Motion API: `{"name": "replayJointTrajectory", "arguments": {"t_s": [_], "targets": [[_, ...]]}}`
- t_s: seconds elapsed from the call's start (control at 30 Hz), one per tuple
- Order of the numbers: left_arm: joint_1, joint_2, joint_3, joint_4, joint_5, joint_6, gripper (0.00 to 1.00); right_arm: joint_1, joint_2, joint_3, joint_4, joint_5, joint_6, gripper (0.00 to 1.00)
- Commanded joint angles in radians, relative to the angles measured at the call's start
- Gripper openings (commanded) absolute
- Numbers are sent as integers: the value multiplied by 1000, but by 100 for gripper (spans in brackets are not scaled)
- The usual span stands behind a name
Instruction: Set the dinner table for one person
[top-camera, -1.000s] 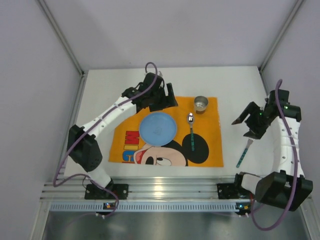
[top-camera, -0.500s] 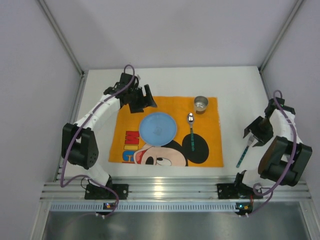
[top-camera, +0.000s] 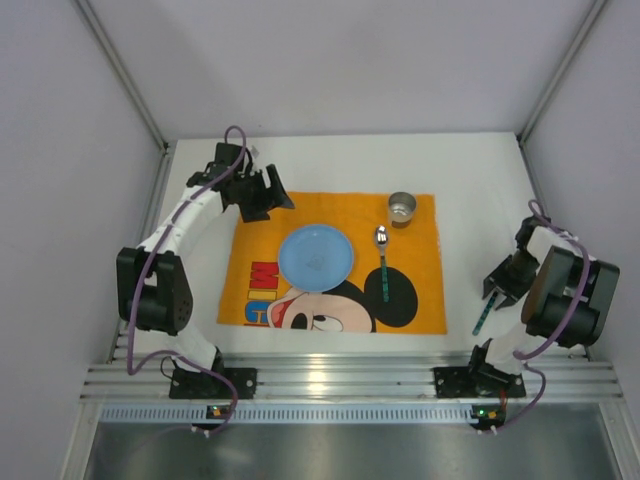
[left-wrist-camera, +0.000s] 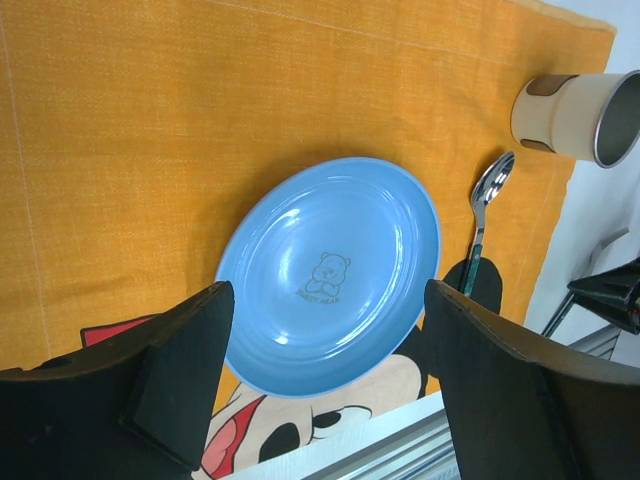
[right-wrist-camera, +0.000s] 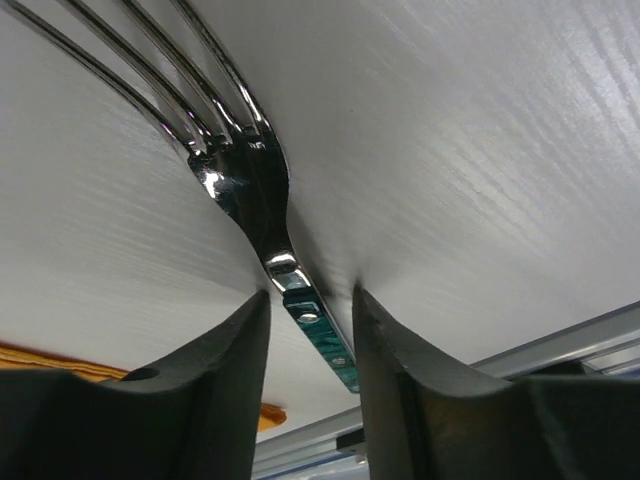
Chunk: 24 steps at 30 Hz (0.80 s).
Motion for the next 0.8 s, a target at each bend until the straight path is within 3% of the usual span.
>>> {"name": "replayJointTrajectory", "arguments": {"t_s": [0.0, 0.1, 0.13, 0.2, 0.4, 0.57, 0.77], "targets": [[4, -27, 0, -16, 9, 27, 82, -9, 31, -1, 86, 19, -12, 37], [3, -26, -6, -20, 12, 14, 82, -9, 47, 13, 100, 9, -29, 21], [3, -26, -8, -19, 18, 10, 81, -9, 45, 19, 104, -1, -32, 9], [3, -22, -16, -16, 26, 1, 81, -9, 42, 22, 111, -8, -40, 0], [-3, -27, -14, 0, 46, 13, 79, 12, -74, 105, 65, -88, -30, 0], [-36, -24, 33, 1, 83, 40, 78, 92, -197, 309, -24, -140, 14, 0], [-222, 23, 237, -31, 4, 63, 81, 241, -268, 498, -92, -195, 86, 0]]}}
